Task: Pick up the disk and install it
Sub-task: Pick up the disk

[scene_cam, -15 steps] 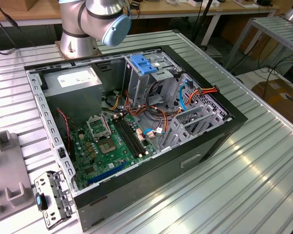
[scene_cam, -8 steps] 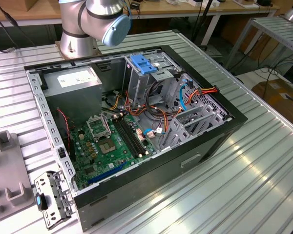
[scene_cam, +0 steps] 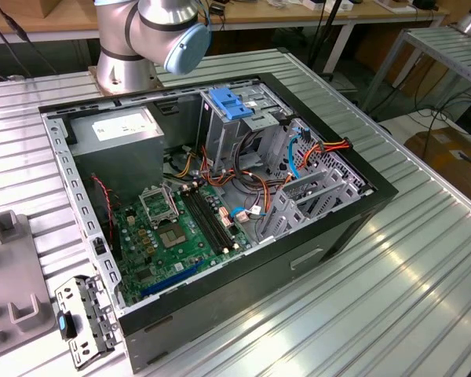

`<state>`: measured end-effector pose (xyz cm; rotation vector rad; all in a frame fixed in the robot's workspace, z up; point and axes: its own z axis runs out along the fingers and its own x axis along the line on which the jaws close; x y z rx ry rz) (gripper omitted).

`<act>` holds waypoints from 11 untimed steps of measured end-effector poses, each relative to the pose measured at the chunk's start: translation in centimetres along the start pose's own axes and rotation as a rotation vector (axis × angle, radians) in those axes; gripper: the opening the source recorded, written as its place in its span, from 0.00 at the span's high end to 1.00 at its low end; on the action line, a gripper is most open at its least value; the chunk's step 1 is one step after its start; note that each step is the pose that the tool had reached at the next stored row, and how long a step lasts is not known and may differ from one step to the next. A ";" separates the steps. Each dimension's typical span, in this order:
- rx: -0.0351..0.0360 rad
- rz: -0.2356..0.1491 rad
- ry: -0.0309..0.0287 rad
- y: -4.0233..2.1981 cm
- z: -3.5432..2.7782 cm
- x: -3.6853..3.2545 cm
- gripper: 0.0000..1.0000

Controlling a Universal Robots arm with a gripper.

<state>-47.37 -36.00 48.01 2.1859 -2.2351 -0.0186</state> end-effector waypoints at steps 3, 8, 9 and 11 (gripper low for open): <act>0.0000 0.000 0.0000 0.00 -0.02 0.00 0.63; 0.0000 0.000 -0.0001 0.00 -0.04 0.00 0.63; 0.0000 0.000 -0.0001 0.00 -0.05 0.00 0.63; -0.0002 0.000 0.0000 0.00 -0.12 0.00 0.63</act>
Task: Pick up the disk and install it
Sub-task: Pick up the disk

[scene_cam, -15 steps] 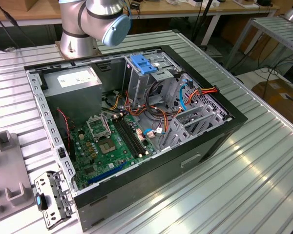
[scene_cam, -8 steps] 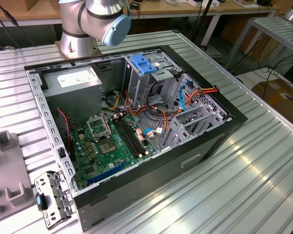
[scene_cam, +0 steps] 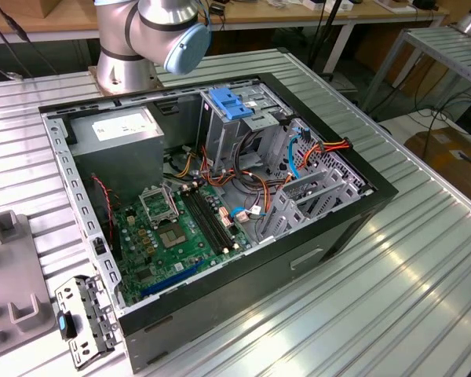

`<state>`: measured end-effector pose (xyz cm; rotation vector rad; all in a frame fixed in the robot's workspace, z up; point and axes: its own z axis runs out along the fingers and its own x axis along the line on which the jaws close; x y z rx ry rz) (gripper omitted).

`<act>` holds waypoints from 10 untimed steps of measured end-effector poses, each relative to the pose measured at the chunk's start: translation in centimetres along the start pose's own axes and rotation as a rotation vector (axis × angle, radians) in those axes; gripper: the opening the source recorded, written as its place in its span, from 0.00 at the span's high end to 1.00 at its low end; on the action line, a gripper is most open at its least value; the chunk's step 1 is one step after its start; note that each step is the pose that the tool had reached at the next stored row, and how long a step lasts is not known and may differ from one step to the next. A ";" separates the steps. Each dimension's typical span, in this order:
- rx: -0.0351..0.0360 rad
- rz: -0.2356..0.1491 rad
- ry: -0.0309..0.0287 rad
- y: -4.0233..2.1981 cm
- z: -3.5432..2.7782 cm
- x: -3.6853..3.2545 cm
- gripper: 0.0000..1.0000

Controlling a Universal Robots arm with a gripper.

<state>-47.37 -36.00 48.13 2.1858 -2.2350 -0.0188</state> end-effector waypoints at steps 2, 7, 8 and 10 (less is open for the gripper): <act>0.0002 0.000 -0.0001 0.00 -0.12 0.00 0.63; 0.0002 0.000 -0.0001 0.01 -0.68 0.00 0.63; 0.0002 0.000 -0.0001 0.01 -0.82 0.00 0.63; 0.0003 0.000 -0.0001 0.02 -1.12 0.00 0.63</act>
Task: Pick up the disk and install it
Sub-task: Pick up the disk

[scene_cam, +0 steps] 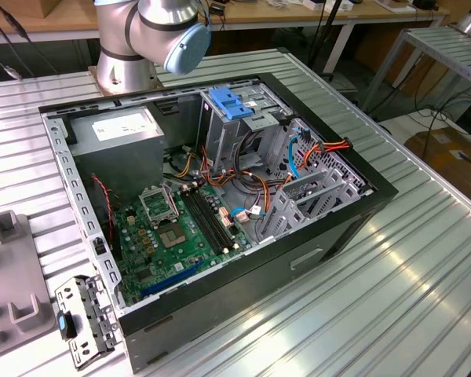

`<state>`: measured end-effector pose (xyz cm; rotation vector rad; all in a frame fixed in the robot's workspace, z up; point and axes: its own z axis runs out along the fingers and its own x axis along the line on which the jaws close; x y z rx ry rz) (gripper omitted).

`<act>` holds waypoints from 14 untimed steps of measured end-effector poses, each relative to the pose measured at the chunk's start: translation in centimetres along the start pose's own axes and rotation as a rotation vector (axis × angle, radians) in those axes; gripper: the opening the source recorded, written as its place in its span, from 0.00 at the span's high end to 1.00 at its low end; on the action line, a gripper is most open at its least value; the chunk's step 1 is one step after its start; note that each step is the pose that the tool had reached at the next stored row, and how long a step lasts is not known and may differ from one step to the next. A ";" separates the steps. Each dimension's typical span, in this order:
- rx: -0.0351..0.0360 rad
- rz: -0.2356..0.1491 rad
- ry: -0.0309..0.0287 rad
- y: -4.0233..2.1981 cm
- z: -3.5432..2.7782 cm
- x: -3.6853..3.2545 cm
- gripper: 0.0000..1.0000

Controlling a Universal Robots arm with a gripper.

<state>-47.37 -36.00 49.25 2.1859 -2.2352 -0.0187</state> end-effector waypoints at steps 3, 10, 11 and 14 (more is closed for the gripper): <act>-0.0001 0.000 0.0000 0.01 -0.40 0.00 0.63; 0.0000 0.000 0.0000 0.03 -1.29 0.00 0.63; 0.0000 0.000 0.0000 0.03 -1.41 0.00 0.63; 0.0000 0.000 0.0000 0.04 -1.70 0.00 0.63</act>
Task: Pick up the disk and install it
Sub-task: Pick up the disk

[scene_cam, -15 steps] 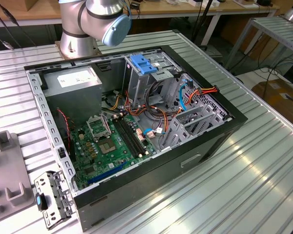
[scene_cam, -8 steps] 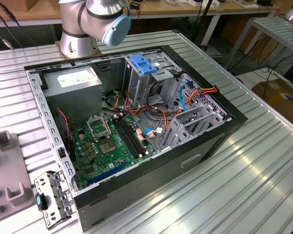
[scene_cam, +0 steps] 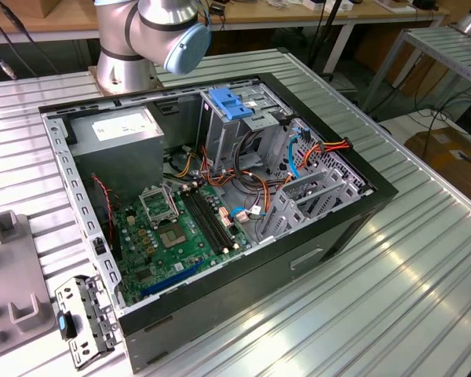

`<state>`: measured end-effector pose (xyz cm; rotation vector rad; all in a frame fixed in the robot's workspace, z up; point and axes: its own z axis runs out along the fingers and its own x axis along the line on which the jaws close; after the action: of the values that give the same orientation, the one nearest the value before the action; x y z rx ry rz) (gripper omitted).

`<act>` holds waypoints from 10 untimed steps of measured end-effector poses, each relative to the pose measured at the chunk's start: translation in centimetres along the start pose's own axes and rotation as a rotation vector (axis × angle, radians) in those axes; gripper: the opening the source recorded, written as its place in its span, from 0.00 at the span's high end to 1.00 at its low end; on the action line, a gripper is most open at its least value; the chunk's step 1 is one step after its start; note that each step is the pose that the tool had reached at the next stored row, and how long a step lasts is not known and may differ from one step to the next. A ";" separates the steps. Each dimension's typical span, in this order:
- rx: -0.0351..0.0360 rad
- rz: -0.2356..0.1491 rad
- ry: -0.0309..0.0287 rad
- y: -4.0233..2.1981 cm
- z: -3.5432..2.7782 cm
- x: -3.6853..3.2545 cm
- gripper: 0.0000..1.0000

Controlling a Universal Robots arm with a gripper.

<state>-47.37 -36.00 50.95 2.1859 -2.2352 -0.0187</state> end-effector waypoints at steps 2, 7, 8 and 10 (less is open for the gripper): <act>0.0000 0.000 0.0000 0.00 -0.32 0.00 0.63; 0.0000 0.000 0.0000 0.01 -0.95 0.00 0.63; 0.0001 0.000 -0.0001 0.01 -0.95 0.00 0.63; 0.0000 0.000 0.0000 0.01 -0.97 0.00 0.63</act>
<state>-47.37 -36.00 51.91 2.1859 -2.2351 -0.0187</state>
